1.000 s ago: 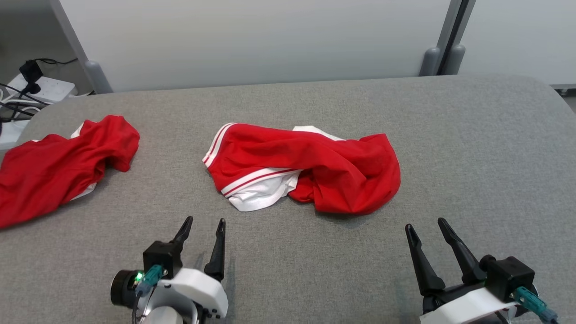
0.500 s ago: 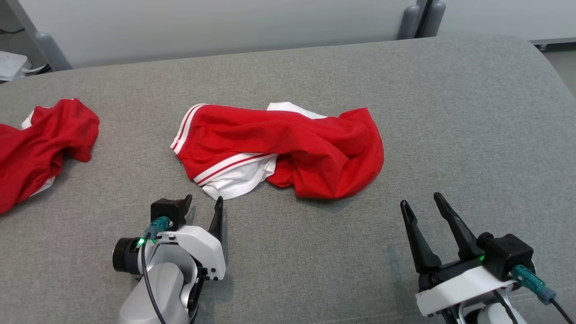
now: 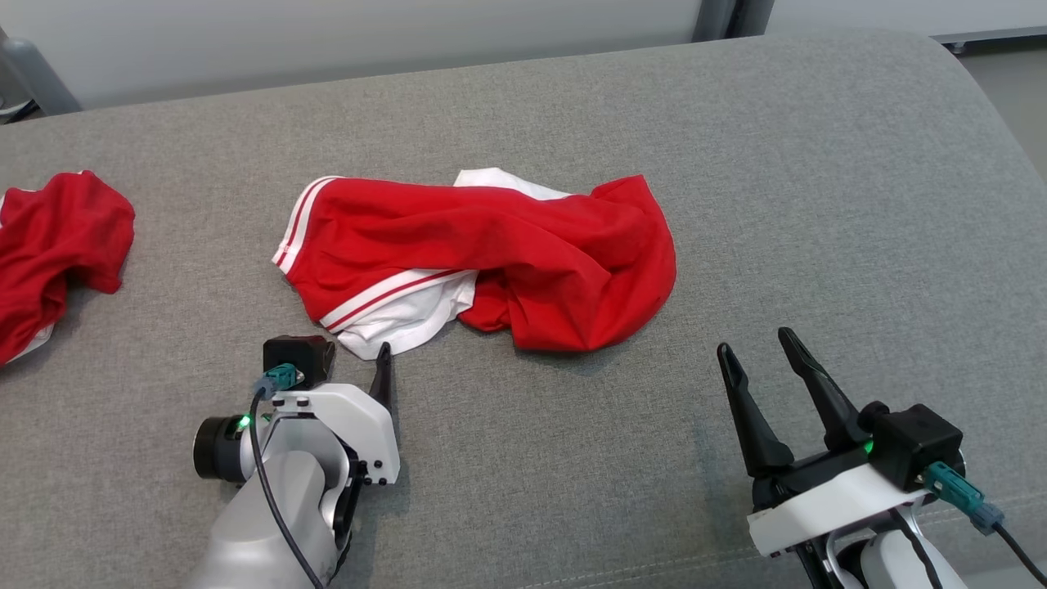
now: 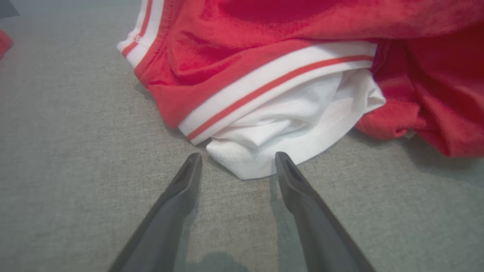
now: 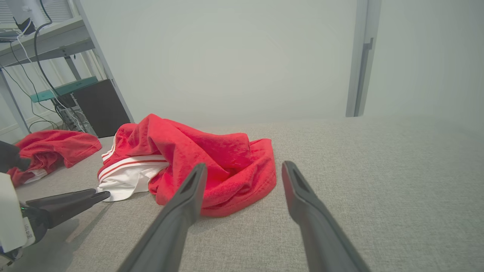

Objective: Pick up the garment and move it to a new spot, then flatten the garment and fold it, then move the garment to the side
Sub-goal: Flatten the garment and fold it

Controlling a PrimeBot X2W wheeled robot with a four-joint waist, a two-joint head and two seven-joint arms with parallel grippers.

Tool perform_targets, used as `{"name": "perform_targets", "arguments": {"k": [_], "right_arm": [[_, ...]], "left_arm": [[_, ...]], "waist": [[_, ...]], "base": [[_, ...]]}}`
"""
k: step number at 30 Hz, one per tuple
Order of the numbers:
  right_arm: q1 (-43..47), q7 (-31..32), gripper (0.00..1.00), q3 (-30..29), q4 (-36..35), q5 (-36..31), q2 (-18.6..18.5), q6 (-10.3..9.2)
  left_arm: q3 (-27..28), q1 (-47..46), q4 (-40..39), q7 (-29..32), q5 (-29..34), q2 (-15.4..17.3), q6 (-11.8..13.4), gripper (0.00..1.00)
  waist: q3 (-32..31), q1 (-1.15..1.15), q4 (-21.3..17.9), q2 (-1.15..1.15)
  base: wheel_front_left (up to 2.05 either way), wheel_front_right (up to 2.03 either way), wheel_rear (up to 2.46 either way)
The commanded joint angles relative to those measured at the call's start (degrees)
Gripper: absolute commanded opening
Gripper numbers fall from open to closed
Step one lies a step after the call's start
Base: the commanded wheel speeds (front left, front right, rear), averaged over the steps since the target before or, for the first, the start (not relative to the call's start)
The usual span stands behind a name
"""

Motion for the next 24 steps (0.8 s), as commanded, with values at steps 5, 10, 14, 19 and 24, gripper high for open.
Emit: {"name": "perform_targets", "arguments": {"k": [5,10,14,19,24], "right_arm": [[-1.9,-0.8,1.00,1.8,-1.3,0.2,-0.6,0.41],[-2.3,-0.8,1.00,3.3,-0.5,0.7,-0.8,0.41],[-3.2,-0.8,1.00,5.2,0.9,1.3,-0.9,0.41],[-4.2,-0.8,1.00,6.5,3.6,1.7,-1.1,0.41],[-6.7,-0.8,1.00,8.4,12.4,4.2,0.2,0.41]], "left_arm": [[1.1,-3.3,0.7,-0.8,-0.8,1.5,0.1,0.95],[1.8,-3.4,-2.0,-0.8,-0.2,1.5,0.6,0.00],[2.7,-2.2,-4.5,-0.8,0.9,1.7,0.7,0.00],[4.5,-1.0,-8.0,-0.8,2.2,1.7,1.2,0.00],[7.5,2.1,-15.9,-0.8,5.3,2.2,2.4,0.00]], "waist": [[0.6,0.00,-0.4,0.00],[0.7,0.00,0.1,0.00],[0.4,0.00,0.6,0.00],[-0.6,0.00,1.6,0.00],[-1.7,0.00,3.9,0.00]], "base": [[0.00,0.00,0.00],[0.00,0.00,0.00],[0.00,0.00,0.00],[0.00,0.00,0.00],[0.00,0.00,0.00]]}}
